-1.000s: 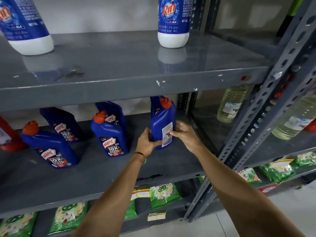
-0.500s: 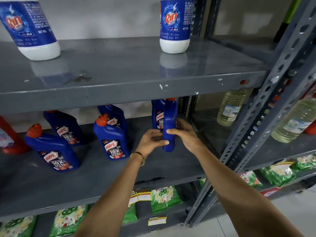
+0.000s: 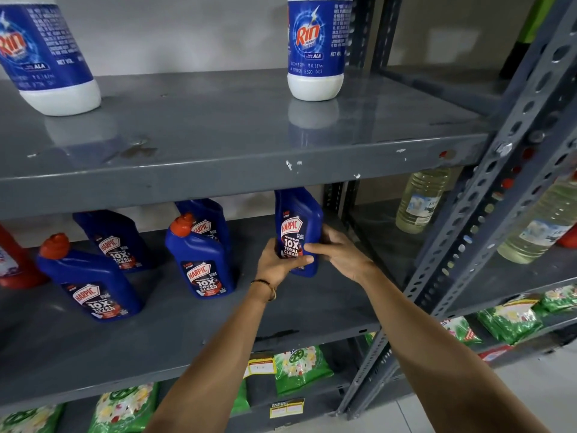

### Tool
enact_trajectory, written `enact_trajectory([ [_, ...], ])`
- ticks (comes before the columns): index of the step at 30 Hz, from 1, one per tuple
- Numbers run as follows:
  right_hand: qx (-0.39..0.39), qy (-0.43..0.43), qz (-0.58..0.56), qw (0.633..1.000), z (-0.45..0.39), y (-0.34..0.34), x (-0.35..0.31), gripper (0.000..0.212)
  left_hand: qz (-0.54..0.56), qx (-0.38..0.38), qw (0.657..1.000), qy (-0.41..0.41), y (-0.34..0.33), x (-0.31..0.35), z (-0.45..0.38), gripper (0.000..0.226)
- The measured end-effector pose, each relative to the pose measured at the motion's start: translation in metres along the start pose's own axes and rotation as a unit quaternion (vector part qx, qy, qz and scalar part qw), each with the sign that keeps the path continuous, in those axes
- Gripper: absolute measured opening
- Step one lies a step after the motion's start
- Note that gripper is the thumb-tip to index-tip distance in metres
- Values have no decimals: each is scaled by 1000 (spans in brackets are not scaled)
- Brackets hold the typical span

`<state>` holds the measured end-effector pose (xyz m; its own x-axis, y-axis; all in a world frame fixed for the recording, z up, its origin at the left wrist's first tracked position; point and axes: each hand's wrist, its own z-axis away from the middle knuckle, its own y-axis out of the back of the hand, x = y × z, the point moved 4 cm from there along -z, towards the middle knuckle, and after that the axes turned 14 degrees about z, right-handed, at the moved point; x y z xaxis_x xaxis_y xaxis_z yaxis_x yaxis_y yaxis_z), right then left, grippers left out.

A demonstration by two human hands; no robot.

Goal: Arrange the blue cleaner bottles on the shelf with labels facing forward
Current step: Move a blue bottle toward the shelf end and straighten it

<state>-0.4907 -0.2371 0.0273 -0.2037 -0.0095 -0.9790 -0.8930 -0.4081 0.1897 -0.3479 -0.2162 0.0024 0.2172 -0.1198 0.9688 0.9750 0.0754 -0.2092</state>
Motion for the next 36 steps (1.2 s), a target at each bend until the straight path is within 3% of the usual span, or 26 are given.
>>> enact_trajectory([
  [5,48,-11,73,996,1,10,13,54,-82,9,996,-15,12,-3,-2,59],
  [10,88,-27,73,993,-2,14,18,47,-139,69,987,-42,5,-12,3,47],
  [14,105,-38,87,990,-4,15,26,50,-169,75,982,-49,3,-16,2,44],
  [23,95,-66,87,989,2,15,36,54,-163,90,982,-40,3,-21,3,45],
  [29,145,-118,162,969,6,5,61,41,-134,125,983,3,1,-34,7,39],
  [36,179,-116,200,956,8,-1,59,40,-131,143,981,17,-5,-39,8,31],
])
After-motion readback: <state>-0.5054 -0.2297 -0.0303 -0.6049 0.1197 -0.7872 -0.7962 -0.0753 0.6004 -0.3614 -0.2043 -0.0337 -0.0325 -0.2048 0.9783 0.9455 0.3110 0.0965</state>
